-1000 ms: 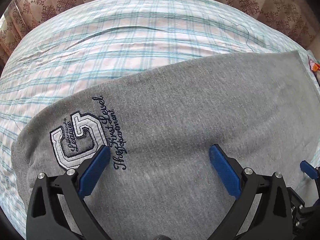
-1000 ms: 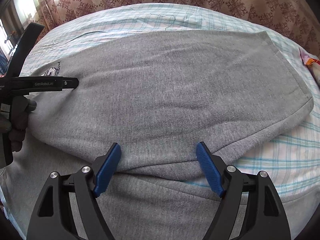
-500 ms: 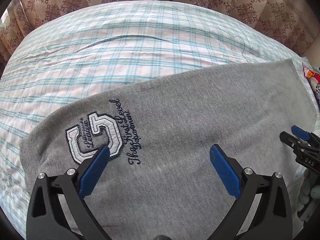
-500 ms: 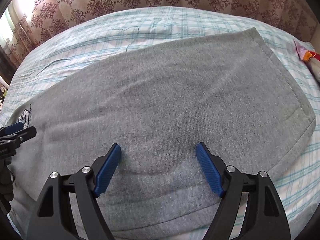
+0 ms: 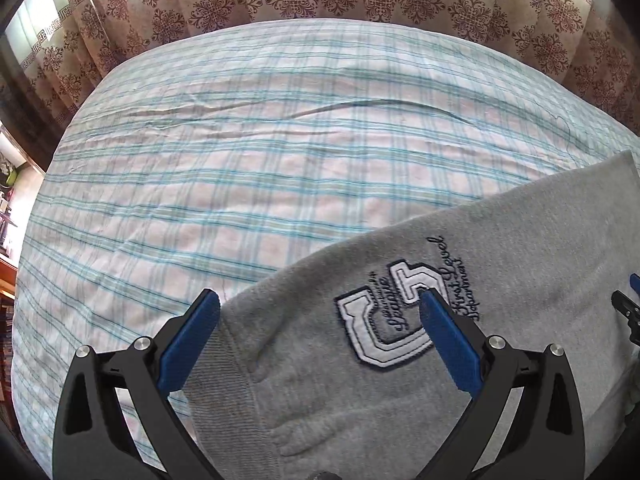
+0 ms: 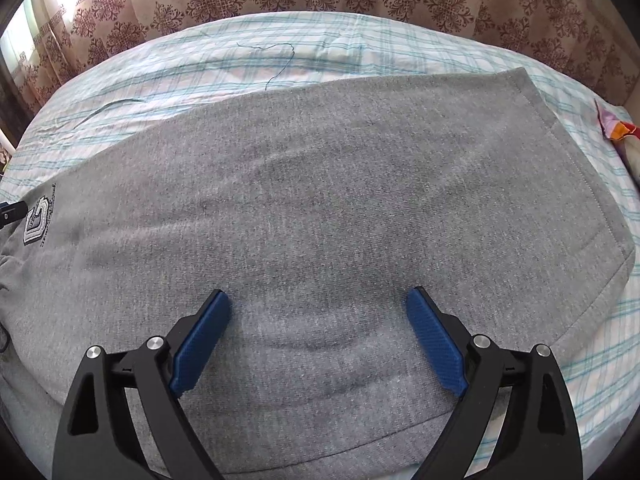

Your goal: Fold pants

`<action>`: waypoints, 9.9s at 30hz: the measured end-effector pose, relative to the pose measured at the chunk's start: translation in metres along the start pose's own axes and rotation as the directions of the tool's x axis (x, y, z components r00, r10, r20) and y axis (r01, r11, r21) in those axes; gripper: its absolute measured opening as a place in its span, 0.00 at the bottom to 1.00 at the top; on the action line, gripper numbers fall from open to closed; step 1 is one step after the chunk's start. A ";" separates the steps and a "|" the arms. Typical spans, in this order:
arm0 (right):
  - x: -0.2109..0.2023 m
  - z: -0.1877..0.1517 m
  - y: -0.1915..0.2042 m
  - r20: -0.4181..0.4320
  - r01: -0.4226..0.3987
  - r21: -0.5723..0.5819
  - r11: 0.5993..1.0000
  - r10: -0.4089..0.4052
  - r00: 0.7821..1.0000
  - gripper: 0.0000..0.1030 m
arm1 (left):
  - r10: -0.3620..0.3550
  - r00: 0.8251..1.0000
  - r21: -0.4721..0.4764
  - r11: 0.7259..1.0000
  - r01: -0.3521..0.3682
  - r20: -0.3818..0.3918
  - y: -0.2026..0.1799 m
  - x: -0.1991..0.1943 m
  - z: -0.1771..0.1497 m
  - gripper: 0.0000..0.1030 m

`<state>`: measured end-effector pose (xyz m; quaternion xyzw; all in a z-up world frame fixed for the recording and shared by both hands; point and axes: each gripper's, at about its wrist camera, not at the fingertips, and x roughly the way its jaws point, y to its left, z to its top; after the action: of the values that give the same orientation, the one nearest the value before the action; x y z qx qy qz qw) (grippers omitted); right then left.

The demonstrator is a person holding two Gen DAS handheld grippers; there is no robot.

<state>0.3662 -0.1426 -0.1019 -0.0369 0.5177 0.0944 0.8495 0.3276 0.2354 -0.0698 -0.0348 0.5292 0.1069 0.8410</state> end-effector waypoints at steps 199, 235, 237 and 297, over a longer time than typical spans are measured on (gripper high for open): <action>-0.164 -0.161 -0.264 0.106 0.402 0.399 0.824 -0.477 0.872 0.00 | -0.100 0.994 0.359 0.930 0.080 0.036 -0.038 -0.165 -0.227 0.70; -0.173 -0.158 -0.144 0.148 0.275 0.182 0.944 -0.302 0.942 0.69 | -0.088 0.996 0.340 0.937 0.079 0.013 -0.059 -0.147 -0.219 0.71; -0.165 -0.152 -0.108 0.159 0.200 0.135 0.970 -0.221 0.962 0.69 | -0.098 0.995 0.344 0.935 0.090 0.007 -0.060 -0.150 -0.224 0.71; -0.143 -0.161 -0.043 0.101 -0.030 0.188 0.982 0.011 0.995 0.74 | -0.255 0.967 0.402 0.885 0.237 -0.009 -0.161 -0.143 -0.193 0.79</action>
<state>0.1709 -0.2277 -0.0512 0.0541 0.4818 0.0555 0.8728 0.1324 0.0246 -0.0343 0.0731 0.5124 -0.1100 0.8486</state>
